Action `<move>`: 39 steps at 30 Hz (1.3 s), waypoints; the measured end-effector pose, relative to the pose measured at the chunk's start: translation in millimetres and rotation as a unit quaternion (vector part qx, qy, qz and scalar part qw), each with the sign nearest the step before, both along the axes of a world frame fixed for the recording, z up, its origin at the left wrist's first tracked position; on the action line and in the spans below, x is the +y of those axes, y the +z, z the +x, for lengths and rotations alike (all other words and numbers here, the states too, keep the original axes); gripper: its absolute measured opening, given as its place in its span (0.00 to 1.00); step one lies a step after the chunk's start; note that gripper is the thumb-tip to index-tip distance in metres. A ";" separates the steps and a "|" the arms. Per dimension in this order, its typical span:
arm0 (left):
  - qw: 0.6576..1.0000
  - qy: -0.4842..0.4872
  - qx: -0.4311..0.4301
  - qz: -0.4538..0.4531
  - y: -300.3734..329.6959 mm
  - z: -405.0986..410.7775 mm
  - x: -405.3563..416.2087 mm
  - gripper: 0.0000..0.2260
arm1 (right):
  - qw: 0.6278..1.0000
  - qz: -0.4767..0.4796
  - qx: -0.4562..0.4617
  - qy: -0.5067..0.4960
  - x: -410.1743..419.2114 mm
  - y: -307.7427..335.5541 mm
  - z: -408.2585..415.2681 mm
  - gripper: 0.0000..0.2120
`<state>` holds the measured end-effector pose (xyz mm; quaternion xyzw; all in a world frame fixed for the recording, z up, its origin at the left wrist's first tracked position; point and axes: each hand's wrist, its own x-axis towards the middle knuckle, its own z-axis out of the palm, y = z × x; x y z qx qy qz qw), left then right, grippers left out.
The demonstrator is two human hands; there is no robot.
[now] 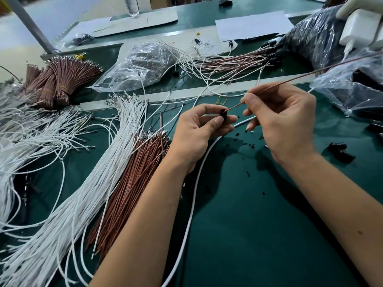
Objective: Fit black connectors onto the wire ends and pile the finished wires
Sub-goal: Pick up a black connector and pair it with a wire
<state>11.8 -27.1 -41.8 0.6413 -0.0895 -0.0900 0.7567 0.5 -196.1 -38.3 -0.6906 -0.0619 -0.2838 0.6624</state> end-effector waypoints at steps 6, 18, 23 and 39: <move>1.000 -0.013 0.001 -0.003 1.2 -0.9 1.5 0.10 | 1.000 0.005 0.006 0.006 -2.4 0.5 0.1 0.03; 1.000 0.011 -0.020 0.000 1.7 -2.9 -1.8 0.03 | 0.995 0.069 0.057 0.041 5.1 -3.7 -1.1 0.04; 0.999 0.022 -0.030 0.018 1.8 -5.1 -4.3 0.02 | 0.987 0.085 0.118 0.064 7.3 -5.1 -1.4 0.04; 0.998 0.030 -0.007 0.056 8.3 -8.4 -1.7 0.16 | 0.981 -0.037 0.164 0.094 3.6 -5.2 -0.1 0.07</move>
